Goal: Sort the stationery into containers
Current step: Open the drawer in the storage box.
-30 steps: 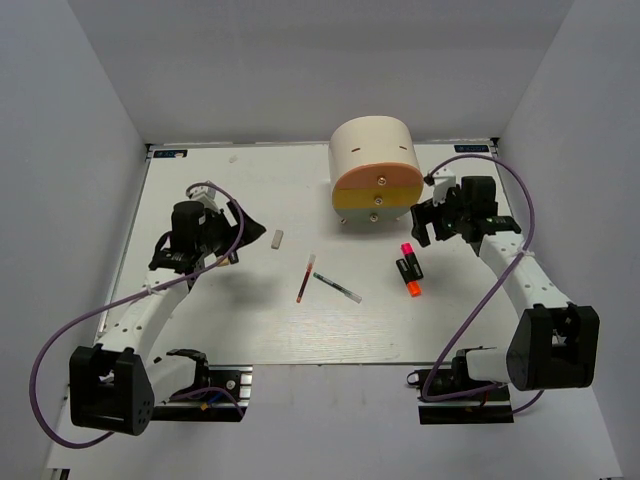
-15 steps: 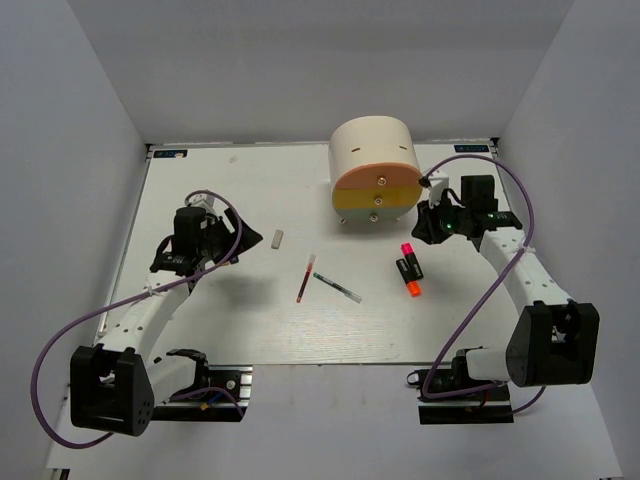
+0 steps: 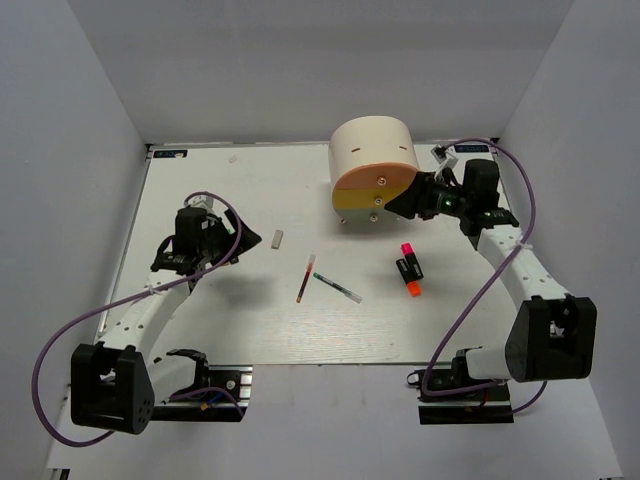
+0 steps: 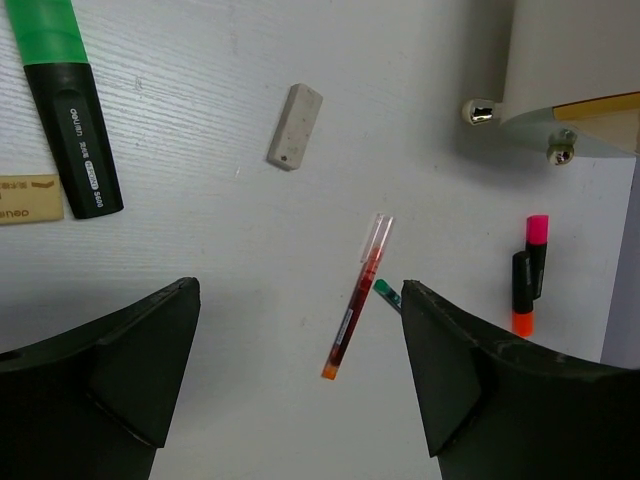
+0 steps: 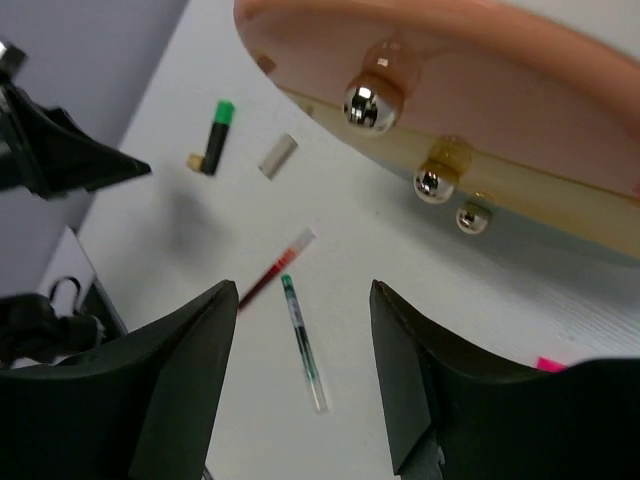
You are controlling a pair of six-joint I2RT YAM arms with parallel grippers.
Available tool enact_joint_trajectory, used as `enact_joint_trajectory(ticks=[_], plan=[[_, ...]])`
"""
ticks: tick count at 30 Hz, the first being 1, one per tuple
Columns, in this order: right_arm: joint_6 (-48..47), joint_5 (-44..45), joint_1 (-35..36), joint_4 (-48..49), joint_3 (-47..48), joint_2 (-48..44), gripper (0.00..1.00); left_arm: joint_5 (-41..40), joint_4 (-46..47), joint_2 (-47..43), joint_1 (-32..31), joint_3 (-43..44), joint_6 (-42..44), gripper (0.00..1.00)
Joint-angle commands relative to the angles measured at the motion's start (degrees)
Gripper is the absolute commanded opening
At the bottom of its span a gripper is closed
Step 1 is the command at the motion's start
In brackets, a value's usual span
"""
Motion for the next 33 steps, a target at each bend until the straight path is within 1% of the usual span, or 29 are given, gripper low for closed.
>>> enact_joint_trajectory(ticks=[1,7,13,15,18,21,23,24,26,27,29,31,33], plan=[[16.3,-0.2,0.5,11.9,0.6,3.1,0.62,0.1,0.6,0.3,-0.1,0.7,-0.2,0.92],[25.4,4.9,1.8,16.3,3.2,9.2,0.62,0.1,1.2,0.3,-0.1,0.7,-0.2,0.92],[28.7,7.3,2.7,18.2,7.8,13.5,0.62,0.6,1.2,0.8,-0.1,0.7,-0.2,0.92],[29.8,7.3,2.8,18.3,8.9,14.1,0.6,0.1,1.2,0.8,-0.1,0.7,-0.2,0.92],[31.9,8.2,2.9,18.9,9.3,14.7,0.55,0.1,1.2,0.8,-0.1,0.2,-0.2,0.92],[34.5,11.2,2.9,19.3,8.7,14.8,0.54,0.1,1.2,0.8,-0.1,0.2,-0.2,0.92],[35.0,11.7,2.9,19.2,8.6,15.1,0.52,0.1,1.7,1.3,-0.1,0.2,-0.2,0.92],[35.5,12.1,3.0,19.4,8.4,15.1,0.48,0.1,2.2,1.3,-0.1,0.2,-0.2,0.92],[35.8,12.1,3.1,19.8,8.1,15.2,0.46,0.6,2.2,2.1,-0.1,0.2,-0.2,0.92],[35.9,12.5,3.0,19.8,7.9,15.1,0.41,0.6,2.8,2.6,-0.1,0.2,-0.2,0.92],[36.0,12.6,3.3,20.1,7.4,15.1,0.35,1.1,3.4,3.2,-0.1,0.2,-0.7,0.92],[35.6,12.6,3.3,20.2,7.0,14.9,0.26,1.7,4.0,3.7,-0.1,0.7,-0.8,0.92],[35.4,11.9,3.3,20.5,6.4,14.5,0.22,1.7,5.0,4.9,-0.1,0.7,-0.8,0.92]])
